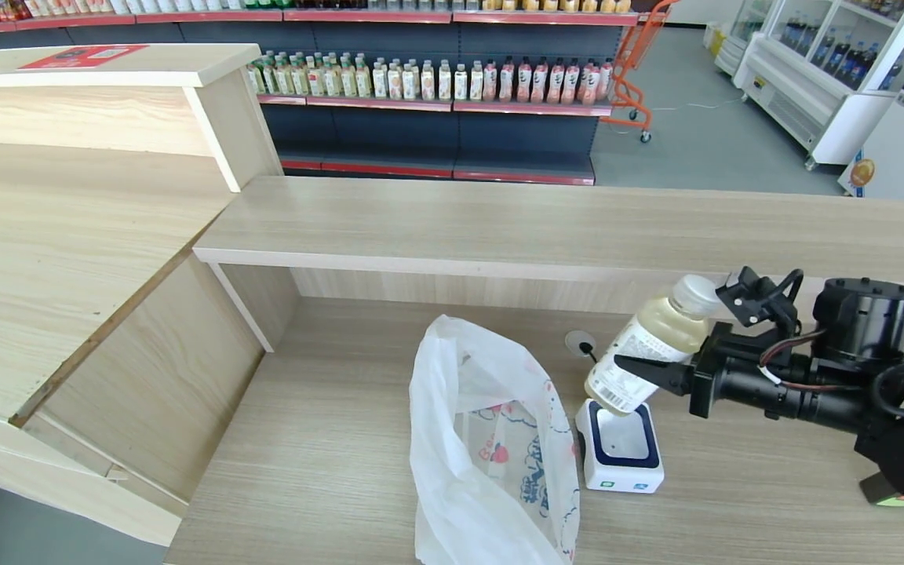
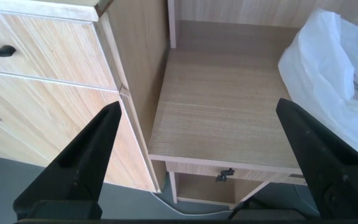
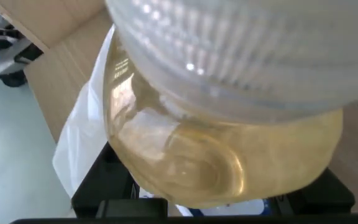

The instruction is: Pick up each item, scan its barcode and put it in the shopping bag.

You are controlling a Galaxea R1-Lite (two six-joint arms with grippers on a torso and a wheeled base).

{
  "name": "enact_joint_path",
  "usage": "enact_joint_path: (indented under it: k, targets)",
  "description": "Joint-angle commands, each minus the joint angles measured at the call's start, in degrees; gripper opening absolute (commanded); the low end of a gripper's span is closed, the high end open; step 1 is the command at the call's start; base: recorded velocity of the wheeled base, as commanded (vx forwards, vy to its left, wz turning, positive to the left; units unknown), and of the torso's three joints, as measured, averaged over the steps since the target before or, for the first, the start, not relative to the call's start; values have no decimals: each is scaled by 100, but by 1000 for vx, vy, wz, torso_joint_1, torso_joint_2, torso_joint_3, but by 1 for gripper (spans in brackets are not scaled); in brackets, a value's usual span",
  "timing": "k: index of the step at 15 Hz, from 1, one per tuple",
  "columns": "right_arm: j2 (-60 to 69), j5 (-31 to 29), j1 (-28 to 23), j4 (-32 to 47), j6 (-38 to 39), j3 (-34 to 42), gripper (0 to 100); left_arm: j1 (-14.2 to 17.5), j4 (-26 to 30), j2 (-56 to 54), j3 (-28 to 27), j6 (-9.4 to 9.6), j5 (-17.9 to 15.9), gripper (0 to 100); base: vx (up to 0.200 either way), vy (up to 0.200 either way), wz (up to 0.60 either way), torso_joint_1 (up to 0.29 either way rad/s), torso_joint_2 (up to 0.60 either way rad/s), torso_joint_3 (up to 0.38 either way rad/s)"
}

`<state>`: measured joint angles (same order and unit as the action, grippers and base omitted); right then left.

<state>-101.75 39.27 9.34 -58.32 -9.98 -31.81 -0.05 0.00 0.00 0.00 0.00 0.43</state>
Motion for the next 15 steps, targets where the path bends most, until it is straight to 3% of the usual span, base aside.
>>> enact_joint_path:
  k: [1,8,12,15]
  targets:
    - [-46,-349,481,-13,594,-89,0,5,0,9,0,0,1,100,0,0,0,0,0,0]
    - [-1505,-525,1132,-65,805,-493,0,5,0,9,0,0,1,100,0,0,0,0,0,0]
    - [-2384,-543,1290,5,146,-1258,0,-4,0,9,0,0,1,100,0,0,0,0,0,0]
    - [-2938,-1035,1633,5,-364,-2005,0,5,0,9,0,0,1,100,0,0,0,0,0,0]
